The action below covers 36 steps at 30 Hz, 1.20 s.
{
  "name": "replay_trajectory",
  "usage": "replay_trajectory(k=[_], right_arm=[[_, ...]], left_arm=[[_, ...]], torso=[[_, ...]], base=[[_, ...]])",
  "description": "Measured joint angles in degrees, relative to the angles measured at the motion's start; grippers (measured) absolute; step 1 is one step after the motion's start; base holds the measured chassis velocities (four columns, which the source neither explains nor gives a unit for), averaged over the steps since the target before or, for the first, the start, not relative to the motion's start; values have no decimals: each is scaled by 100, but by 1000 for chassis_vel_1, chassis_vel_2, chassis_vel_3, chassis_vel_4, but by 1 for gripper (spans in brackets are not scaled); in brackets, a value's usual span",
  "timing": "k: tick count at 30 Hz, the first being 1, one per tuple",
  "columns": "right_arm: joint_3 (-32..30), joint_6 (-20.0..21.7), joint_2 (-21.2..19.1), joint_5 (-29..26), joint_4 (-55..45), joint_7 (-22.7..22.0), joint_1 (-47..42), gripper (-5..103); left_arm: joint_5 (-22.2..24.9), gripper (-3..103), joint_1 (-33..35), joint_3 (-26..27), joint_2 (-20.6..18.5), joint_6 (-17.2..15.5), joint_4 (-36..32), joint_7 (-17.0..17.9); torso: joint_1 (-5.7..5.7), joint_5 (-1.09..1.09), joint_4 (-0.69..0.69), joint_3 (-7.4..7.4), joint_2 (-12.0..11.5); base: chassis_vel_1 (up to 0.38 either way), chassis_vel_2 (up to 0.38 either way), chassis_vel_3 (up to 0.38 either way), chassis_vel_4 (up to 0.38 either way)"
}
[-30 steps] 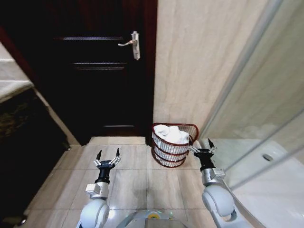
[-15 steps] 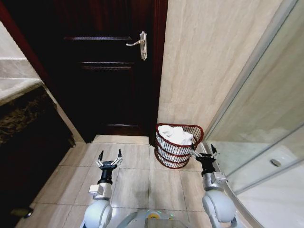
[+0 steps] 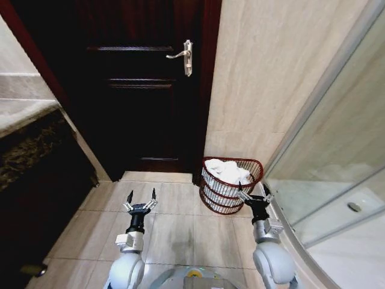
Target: Discard the used towel into the hamper.
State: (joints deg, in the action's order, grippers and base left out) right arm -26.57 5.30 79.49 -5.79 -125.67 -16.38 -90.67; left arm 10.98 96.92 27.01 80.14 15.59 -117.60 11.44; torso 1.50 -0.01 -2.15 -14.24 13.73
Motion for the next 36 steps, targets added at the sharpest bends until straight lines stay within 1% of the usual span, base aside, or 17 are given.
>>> replay_trajectory(k=[3, 10, 15, 17, 19, 20, 23, 27, 28, 29, 32, 35, 36], right_arm=[[7, -56, -25, -85, 30, -150, 66, 100], [-13, 27, -176, -333, -73, -226, 67, 100], [-17, 33, -157, -372, -94, -250, 70, 100], [-19, 29, -149, -384, -95, -252, 64, 100], [-26, 22, -150, -388, -95, -255, 60, 100], [-43, 16, -156, -392, -95, -256, 52, 100], [-63, 11, -162, -395, -102, -256, 35, 100], [-76, -7, -143, -383, -204, -291, -15, 100], [-76, -7, -143, -383, -204, -291, -15, 100], [-67, -21, -126, -364, -246, -333, -58, 100], [-37, -56, -90, -316, -301, -384, -137, 100], [8, -67, -74, -266, -346, -399, -234, 100], [35, -80, -106, -214, -351, -465, -234, 100]], left_arm=[[-11, 100, -6, -15, 31, -57, 1, 24], [-66, 100, -12, -35, 60, -119, 1, 63], [-153, 100, -9, -80, 65, -103, 16, 226], [-182, 100, 2, -103, 48, -146, 8, 309], [-186, 100, 14, -126, 34, -136, -3, 351], [-204, 100, 3, -151, 27, -86, -1, 435], [-212, 100, -18, -163, 15, -88, 0, 484], [-212, 100, -16, -162, -15, -353, -149, 561], [-212, 100, -16, -162, -15, -353, -149, 561], [-201, 100, -23, -152, -23, -423, -189, 611], [-193, 100, -32, -141, -46, -457, -221, 637], [-189, 100, -45, -183, -119, -459, -224, 660], [-192, 100, -51, -192, -134, -474, -224, 668]], torso=[[0, 1, 0, 0, 0], [0, 1, 1, 0, 0], [0, 2, 0, 0, 0], [0, 0, 0, 0, 0], [0, 1, -1, 0, 0], [0, 1, -1, 0, 0], [0, 1, 1, 0, 0], [0, 1, 0, -1, 0], [0, 1, 0, -1, 0], [4, 1, 0, -6, 10], [21, 1, 1, -21, 44], [43, 0, 1, -62, 107], [54, 1, 1, -90, 145]], base=[[34, 37, -52, -26], [0, 0, 0, 0], [0, 0, 0, 0], [0, 0, 0, 0], [0, 0, 0, 0], [0, 0, 0, 0], [0, 0, 0, 0], [0, 0, 0, 0], [0, 0, 0, 0], [0, 0, 0, 0], [0, 0, 0, 0], [0, 0, 0, 0], [0, 0, 0, 0]])
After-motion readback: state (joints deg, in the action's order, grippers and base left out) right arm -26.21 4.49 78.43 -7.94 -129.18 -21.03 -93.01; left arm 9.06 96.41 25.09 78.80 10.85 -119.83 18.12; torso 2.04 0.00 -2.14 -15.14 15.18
